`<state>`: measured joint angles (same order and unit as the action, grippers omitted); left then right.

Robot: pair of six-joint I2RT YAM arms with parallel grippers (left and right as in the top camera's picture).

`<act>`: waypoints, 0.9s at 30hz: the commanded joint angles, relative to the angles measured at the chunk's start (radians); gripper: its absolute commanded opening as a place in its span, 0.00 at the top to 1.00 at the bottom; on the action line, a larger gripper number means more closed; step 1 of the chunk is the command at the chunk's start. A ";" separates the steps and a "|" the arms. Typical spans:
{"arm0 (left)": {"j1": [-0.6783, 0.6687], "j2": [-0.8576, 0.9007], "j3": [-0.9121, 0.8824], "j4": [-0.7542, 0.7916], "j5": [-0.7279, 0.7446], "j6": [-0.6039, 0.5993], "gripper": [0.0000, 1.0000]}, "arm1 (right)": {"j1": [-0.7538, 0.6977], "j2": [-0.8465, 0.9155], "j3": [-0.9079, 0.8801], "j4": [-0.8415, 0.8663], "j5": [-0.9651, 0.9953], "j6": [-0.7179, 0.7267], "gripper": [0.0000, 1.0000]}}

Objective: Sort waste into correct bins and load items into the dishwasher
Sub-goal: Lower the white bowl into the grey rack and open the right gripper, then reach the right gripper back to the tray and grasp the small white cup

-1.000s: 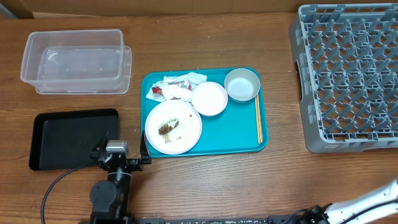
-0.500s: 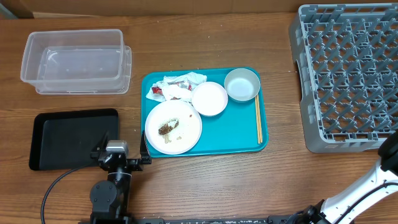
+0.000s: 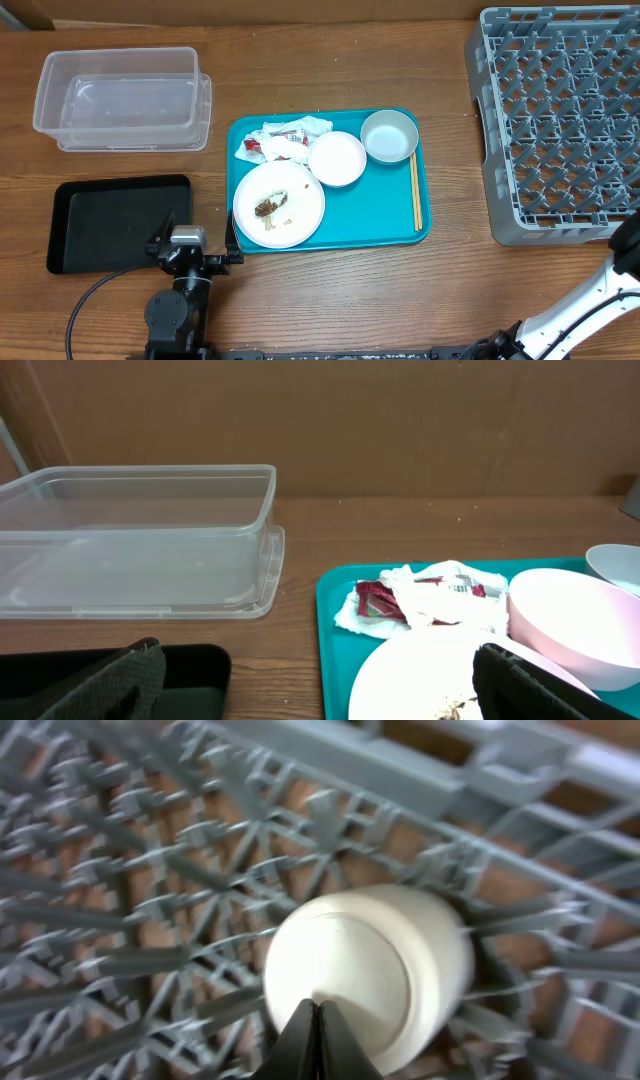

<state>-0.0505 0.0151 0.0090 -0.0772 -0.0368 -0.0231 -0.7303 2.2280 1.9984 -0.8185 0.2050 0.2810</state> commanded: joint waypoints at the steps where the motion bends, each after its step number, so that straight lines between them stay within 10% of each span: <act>1: 0.005 -0.011 -0.004 0.002 0.008 -0.006 0.00 | -0.012 -0.037 0.008 -0.026 0.146 0.047 0.96; 12: 0.005 -0.011 -0.004 0.002 0.008 -0.006 0.00 | -0.011 -0.215 0.008 -0.016 -0.175 0.060 0.86; 16: 0.005 -0.011 -0.004 0.002 0.008 -0.006 0.00 | -0.008 -0.259 0.008 -0.034 -0.678 0.059 0.42; 20: 0.005 -0.011 -0.004 0.002 0.008 -0.007 0.00 | 0.051 -0.261 0.007 -0.128 -1.109 0.001 0.36; 27: 0.005 -0.011 -0.004 0.002 0.008 -0.006 0.00 | 0.363 -0.256 0.004 -0.391 -0.777 -0.132 0.36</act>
<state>-0.0505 0.0151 0.0090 -0.0772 -0.0368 -0.0235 -0.4965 1.9713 1.9991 -1.1847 -0.6735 0.2111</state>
